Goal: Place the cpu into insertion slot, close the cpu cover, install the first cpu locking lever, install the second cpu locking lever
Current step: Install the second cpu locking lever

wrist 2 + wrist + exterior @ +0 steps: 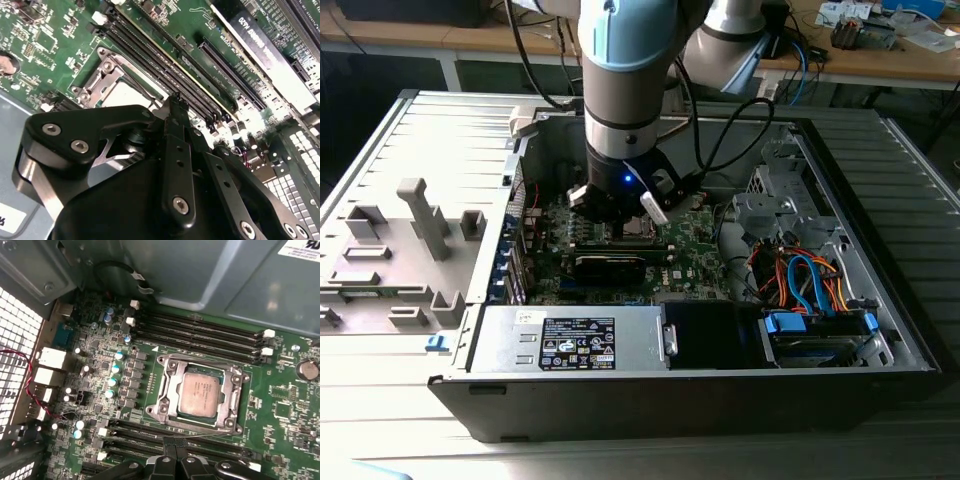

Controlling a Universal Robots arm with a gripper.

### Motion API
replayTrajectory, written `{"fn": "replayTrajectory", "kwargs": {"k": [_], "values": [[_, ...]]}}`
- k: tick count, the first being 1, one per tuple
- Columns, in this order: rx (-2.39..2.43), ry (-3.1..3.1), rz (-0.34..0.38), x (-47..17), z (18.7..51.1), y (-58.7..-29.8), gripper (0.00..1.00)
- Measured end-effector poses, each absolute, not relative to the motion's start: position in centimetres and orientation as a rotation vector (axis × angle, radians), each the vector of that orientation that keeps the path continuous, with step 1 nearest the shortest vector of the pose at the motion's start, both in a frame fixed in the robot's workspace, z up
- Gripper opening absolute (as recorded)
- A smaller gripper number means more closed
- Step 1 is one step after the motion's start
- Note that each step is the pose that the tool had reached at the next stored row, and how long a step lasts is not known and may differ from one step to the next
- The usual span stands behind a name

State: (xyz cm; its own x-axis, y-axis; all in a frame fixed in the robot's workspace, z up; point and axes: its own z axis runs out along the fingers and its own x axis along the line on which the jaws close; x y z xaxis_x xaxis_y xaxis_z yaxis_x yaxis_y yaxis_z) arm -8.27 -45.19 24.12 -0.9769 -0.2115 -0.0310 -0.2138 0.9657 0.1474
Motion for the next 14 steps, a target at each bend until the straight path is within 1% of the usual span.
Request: {"fn": "replayTrajectory", "kwargs": {"k": [8,12,14], "values": [[-0.335,3.099,0.242,-9.4,22.8,-45.2,0.11],[-0.335,3.095,0.242,-9.5,22.9,-45.2,0.11],[-0.335,3.090,0.241,-9.6,23.5,-45.2,0.11]]}}
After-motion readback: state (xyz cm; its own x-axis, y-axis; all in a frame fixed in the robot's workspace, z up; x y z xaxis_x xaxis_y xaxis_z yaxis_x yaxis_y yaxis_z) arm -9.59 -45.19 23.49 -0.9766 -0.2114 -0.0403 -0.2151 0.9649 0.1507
